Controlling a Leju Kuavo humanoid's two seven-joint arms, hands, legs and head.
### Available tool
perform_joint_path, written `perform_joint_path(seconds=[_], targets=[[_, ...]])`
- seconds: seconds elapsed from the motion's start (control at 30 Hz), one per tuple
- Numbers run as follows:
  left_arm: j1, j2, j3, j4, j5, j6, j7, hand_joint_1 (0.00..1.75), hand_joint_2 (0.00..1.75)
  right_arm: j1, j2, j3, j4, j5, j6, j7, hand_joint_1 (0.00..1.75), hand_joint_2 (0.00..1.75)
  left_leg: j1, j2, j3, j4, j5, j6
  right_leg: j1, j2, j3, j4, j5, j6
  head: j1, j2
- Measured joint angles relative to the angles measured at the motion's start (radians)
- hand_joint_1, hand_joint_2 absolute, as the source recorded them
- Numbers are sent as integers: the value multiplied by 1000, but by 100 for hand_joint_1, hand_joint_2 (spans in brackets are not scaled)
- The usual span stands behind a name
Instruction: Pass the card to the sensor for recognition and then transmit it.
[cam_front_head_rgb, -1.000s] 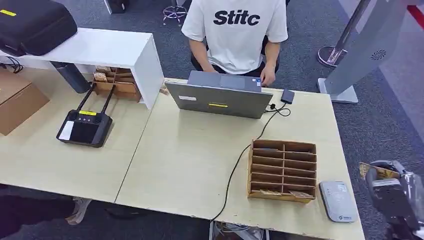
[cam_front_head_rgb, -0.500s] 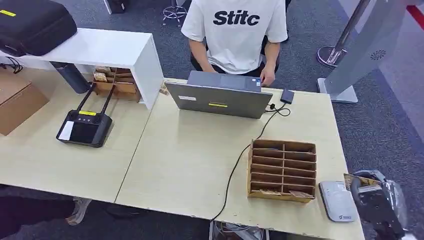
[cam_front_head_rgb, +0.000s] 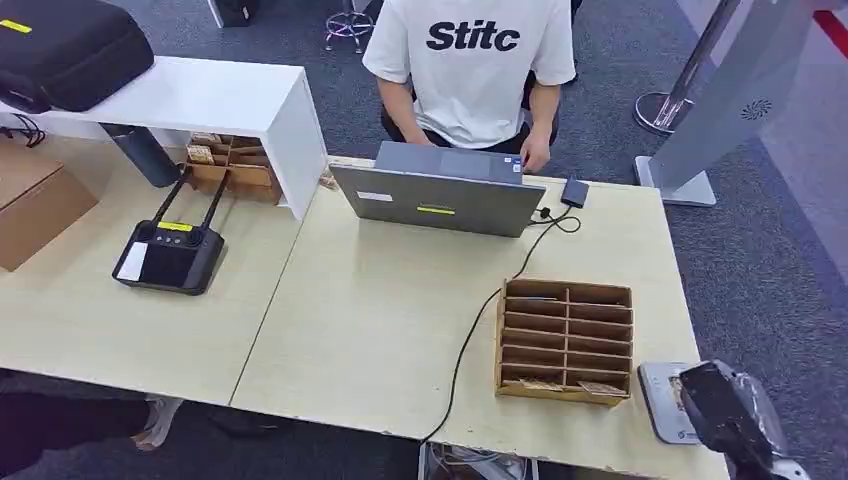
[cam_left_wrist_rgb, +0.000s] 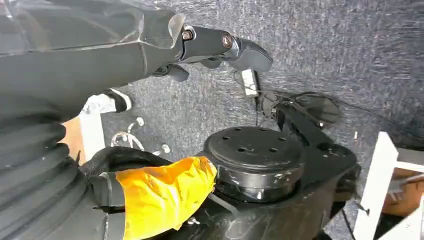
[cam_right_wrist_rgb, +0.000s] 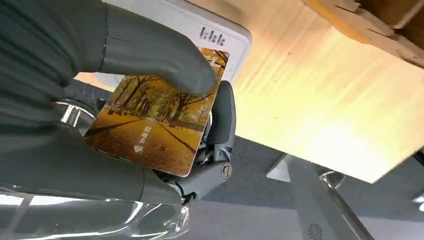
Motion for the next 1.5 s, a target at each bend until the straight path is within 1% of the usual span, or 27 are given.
perform_joint_path(seconds=[0.13, 0.37, 0.5, 0.73, 0.83, 0.9, 0.93, 0.97, 1.0, 1.03, 1.07, 1.1, 1.13, 1.17, 1.23, 1.3, 1.37, 1.5], targets=[[19, -40, 75, -5, -51, -33, 24, 0, 175, -1, -9, 9, 20, 0, 5, 9, 175, 175, 0, 0, 0, 0, 0, 0, 0, 0, 0, 0, 0, 0, 0, 0], [41, -99, 173, -8, -133, -95, 57, 0, 175, -1, -20, 24, 37, 2, 8, 13, 175, 175, 0, 0, 0, 0, 0, 0, 0, 0, 0, 0, 0, 0, 0, 0], [47, -119, 203, -8, -143, -102, 61, 0, 175, -1, -22, 27, 41, 5, 8, 13, 175, 175, 0, 0, 0, 0, 0, 0, 0, 0, 0, 0, 0, 0, 0, 0], [54, -134, 227, -8, -152, -108, 63, 0, 175, -1, -24, 29, 44, 7, 7, 13, 175, 175, 0, 0, 0, 0, 0, 0, 0, 0, 0, 0, 0, 0, 0, 0], [58, -163, 264, -8, -228, -172, 89, 0, 175, -1, -29, 30, 43, 9, 5, 12, 175, 175, 0, 0, 0, 0, 0, 0, 0, 0, 0, 0, 0, 0, 0, 0], [61, -196, 302, -9, -307, -239, 111, 0, 175, 0, -31, 31, 31, 9, 2, 9, 175, 175, 0, 0, 0, 0, 0, 0, 0, 0, 0, 0, 0, 0, 0, 0], [63, -223, 343, -10, -383, -308, 125, 0, 175, 0, -32, 32, 21, 10, -1, 5, 175, 175, 0, 0, 0, 0, 0, 0, 0, 0, 0, 0, 0, 0, 0, 0], [62, -250, 379, -11, -439, -361, 130, 0, 175, 0, -34, 32, 13, 10, -5, 0, 175, 175, -1, 0, 0, 0, 0, 0, -1, 0, 0, 0, 0, 0, 0, 0], [61, -291, 436, -14, -508, -429, 129, 0, 175, 1, -35, 32, 1, 9, -10, -8, 175, 175, -1, 0, 0, 0, 0, 0, -1, 0, 0, 0, 0, 0, 0, 0], [56, -332, 497, -18, -592, -510, 119, 0, 175, 1, -35, 33, -15, 5, -14, -18, 175, 175, -1, 0, 0, 0, 0, 0, -1, 0, 0, 0, 0, 0, 0, 0], [47, -377, 556, -20, -670, -590, 95, 0, 175, 2, -35, 33, -36, -3, -21, -32, 175, 175, -1, 0, 0, 0, 0, 0, -1, 0, 0, 0, 0, 1, 0, 0], [36, -409, 617, -21, -718, -641, 66, 0, 175, 2, -35, 33, -56, -10, -28, -45, 175, 175, -1, 0, 0, 1, 0, 0, -1, 0, 0, 0, 0, 1, 0, 0], [28, -443, 668, -24, -740, -670, 34, 0, 175, 2, -35, 32, -76, -16, -36, -59, 175, 175, -1, 0, 0, 1, 0, 0, -1, 0, 0, 0, 0, 1, 0, 0], [22, -468, 714, -29, -742, -686, -5, 0, 175, 2, -35, 32, -103, -22, -45, -74, 175, 175, -1, 1, 0, 1, 0, 0, -1, 1, 0, 0, 0, 1, 0, 0], [13, -499, 771, -45, -729, -707, -74, 0, 175, -1, -34, 31, -152, -24, -64, -100, 175, 175, -1, 0, 0, 0, 0, 0, -1, 0, 0, 0, 0, 1, 0, 0], [4, -528, 810, -69, -714, -724, -129, 0, 175, -10, -33, 32, -197, -26, -83, -130, 175, 175, -1, 0, 0, 0, 0, 0, -1, 0, 0, 0, 0, 1, 0, 0], [-3, -547, 831, -96, -705, -741, -167, 0, 175, -27, -30, 35, -235, -27, -101, -156, 175, 175, 0, 1, 0, 0, 0, 0, -1, 1, 0, 0, 0, 1, 0, 0], [-17, -568, 858, -128, -698, -759, -199, 0, 175, -75, -28, 52, -280, -33, -113, -180, 175, 175, -1, 1, 0, 0, 0, 0, -1, 1, 1, 0, 1, 1, 0, 0]])
